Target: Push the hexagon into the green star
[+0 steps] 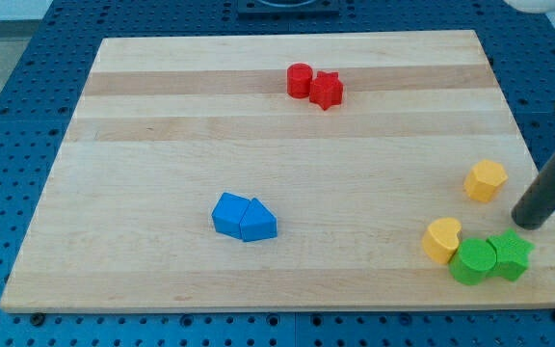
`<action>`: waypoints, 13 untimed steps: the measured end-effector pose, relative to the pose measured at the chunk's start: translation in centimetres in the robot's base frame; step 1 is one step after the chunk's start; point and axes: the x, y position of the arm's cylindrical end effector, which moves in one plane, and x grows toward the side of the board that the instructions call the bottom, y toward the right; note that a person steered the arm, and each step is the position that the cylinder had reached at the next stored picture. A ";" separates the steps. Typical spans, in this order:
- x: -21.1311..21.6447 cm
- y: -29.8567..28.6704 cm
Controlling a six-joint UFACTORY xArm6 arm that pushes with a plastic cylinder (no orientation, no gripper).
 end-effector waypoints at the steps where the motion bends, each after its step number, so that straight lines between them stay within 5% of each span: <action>1: -10.8 -0.3; 2: -13.3 -1.7; 9: -0.6 -3.8; 11: -5.0 -3.9; 13: -5.0 -4.0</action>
